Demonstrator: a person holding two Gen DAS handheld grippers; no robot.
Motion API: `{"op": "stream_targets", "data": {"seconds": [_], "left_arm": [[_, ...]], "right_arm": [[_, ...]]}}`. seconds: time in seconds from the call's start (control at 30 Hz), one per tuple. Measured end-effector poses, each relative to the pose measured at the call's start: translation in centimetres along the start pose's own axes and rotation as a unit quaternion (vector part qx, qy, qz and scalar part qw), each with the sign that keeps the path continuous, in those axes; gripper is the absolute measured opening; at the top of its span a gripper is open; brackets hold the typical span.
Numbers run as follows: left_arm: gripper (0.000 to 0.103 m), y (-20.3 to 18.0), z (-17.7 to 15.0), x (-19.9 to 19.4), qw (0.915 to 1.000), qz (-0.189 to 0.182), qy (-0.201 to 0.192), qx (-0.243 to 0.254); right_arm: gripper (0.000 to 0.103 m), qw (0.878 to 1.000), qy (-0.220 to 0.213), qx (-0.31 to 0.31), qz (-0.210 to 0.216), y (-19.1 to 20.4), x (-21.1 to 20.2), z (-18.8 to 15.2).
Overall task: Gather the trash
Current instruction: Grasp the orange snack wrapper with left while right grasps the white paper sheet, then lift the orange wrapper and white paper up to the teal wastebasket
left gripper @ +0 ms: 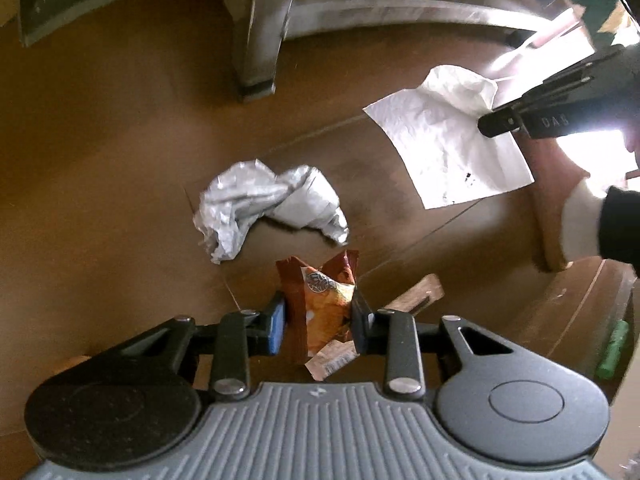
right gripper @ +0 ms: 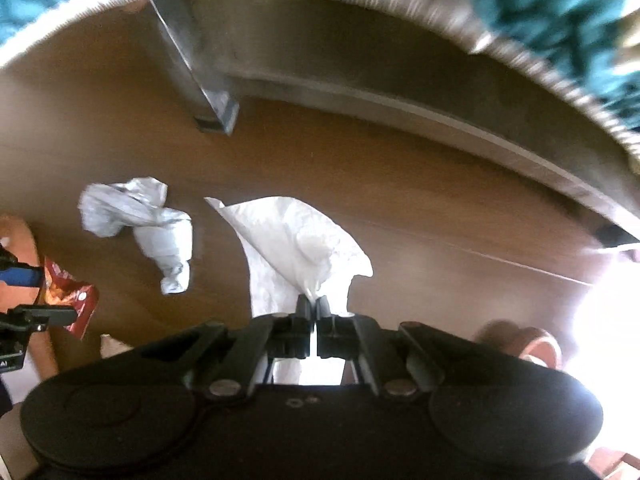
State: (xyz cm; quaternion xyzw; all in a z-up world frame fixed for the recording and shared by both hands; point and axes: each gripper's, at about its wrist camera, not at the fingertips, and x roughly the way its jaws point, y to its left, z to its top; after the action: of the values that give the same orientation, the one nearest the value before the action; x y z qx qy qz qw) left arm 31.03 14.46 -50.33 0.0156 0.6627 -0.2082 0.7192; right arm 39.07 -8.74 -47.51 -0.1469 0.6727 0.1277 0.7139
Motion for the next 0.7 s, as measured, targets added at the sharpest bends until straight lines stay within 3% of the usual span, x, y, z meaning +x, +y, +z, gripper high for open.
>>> {"op": "stream_targets", "data": {"seconds": [0.4, 0.7], "left_arm": [[0.031, -5.5, 1.5, -15.1, 0.9966, 0.011, -0.082, -0.009], [0.031, -10.8, 1.9, -26.5, 0.9821, 0.038, -0.18, -0.042]], "right_arm": [[0.001, 0.995, -0.098, -0.006, 0.026, 0.2, -17.0, -1.3], [0.001, 0.982, -0.187, -0.012, 0.024, -0.5, -30.0, -3.7]]}}
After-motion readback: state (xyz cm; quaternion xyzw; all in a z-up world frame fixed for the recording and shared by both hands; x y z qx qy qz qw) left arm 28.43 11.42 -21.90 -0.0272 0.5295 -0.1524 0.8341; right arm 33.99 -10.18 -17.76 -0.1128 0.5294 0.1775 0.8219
